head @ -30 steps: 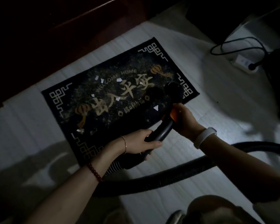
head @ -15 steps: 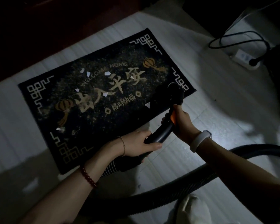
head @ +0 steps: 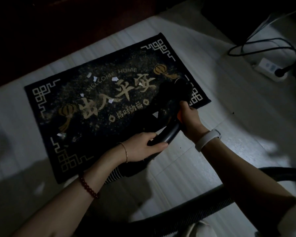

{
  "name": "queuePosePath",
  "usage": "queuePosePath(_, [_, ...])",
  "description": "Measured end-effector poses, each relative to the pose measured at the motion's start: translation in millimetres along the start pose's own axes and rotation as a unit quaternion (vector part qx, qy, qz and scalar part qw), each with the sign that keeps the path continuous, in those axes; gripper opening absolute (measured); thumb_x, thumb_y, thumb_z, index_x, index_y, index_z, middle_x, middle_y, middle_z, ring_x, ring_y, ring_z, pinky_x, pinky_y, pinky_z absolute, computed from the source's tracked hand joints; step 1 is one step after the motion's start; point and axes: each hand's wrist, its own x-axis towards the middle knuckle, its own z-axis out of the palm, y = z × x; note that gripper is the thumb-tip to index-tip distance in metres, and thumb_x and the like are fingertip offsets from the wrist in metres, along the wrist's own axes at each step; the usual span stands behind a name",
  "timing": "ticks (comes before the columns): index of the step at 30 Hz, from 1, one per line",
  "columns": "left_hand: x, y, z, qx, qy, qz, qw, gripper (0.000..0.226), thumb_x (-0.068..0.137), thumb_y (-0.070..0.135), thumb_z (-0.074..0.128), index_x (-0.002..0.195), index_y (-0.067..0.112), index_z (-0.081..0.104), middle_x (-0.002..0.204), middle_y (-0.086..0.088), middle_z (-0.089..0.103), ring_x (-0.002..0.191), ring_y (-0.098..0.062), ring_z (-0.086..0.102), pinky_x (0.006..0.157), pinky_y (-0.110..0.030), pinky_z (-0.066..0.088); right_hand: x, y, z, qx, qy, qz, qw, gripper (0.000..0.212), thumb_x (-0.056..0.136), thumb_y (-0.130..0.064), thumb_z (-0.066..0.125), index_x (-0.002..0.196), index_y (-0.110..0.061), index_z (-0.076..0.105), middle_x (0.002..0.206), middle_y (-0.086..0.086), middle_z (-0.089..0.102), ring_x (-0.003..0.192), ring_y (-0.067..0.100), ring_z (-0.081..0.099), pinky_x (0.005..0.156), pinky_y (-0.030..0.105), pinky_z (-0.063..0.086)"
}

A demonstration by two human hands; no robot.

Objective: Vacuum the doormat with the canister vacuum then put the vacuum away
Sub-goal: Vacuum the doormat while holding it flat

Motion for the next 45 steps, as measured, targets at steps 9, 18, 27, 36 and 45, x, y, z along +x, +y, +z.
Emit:
queuePosePath(9, [17, -7, -1, 0.037, 0.027, -0.006, 0.999, 0.039, 0.087, 0.051, 0.050, 0.060, 0.023, 0.043, 0.061, 0.005, 0.049, 0.059, -0.012, 0.049, 0.061, -0.034, 0.040, 16, -6, 0, 0.001, 0.021, 0.016, 1.000, 0.019, 0.093, -0.024, 0.045, 0.095, -0.005, 0.049, 0.077, 0.005, 0.054, 0.071, 0.020, 0.055, 0.071, 0.035, 0.049])
queuePosePath(18, [28, -1, -1, 0.094, 0.019, 0.009, 0.995, 0.045, 0.082, 0.060, 0.048, 0.069, 0.016, 0.052, 0.068, 0.000, 0.055, 0.065, -0.016, 0.056, 0.061, -0.033, 0.044, 13, -8, -13, 0.048, 0.010, 0.015, 0.999, 0.021, 0.094, -0.024, 0.043, 0.097, -0.006, 0.052, 0.080, 0.009, 0.056, 0.069, 0.022, 0.057, 0.072, 0.040, 0.052])
queuePosePath(27, [21, -25, -5, 0.107, 0.052, -0.068, 0.991, 0.036, 0.091, 0.043, 0.047, 0.116, 0.019, 0.058, 0.116, -0.002, 0.056, 0.112, -0.018, 0.054, 0.096, -0.029, 0.043, -20, 29, -31, 0.089, 0.017, 0.028, 0.995, 0.017, 0.096, -0.025, 0.038, 0.093, -0.009, 0.042, 0.067, 0.009, 0.045, 0.048, 0.018, 0.051, 0.045, 0.028, 0.049])
queuePosePath(36, [20, -57, -5, 0.241, 0.058, -0.151, 0.957, 0.064, 0.090, 0.053, 0.042, 0.145, 0.028, 0.020, 0.156, 0.001, 0.001, 0.143, -0.024, 0.003, 0.116, -0.041, 0.015, -39, 47, -41, 0.071, 0.021, 0.026, 0.997, 0.010, 0.096, -0.020, 0.038, 0.092, -0.012, 0.043, 0.069, 0.009, 0.048, 0.049, 0.017, 0.056, 0.049, 0.031, 0.052])
queuePosePath(45, [6, -73, -49, 0.373, -0.055, -0.239, 0.895, 0.073, 0.092, 0.052, 0.039, 0.145, 0.037, -0.010, 0.153, 0.006, -0.025, 0.142, -0.027, -0.018, 0.116, -0.052, 0.008, -75, 57, -1, 0.087, 0.000, 0.059, 0.994, 0.011, 0.095, -0.018, 0.042, 0.089, -0.008, 0.042, 0.068, 0.011, 0.049, 0.047, 0.022, 0.057, 0.050, 0.035, 0.054])
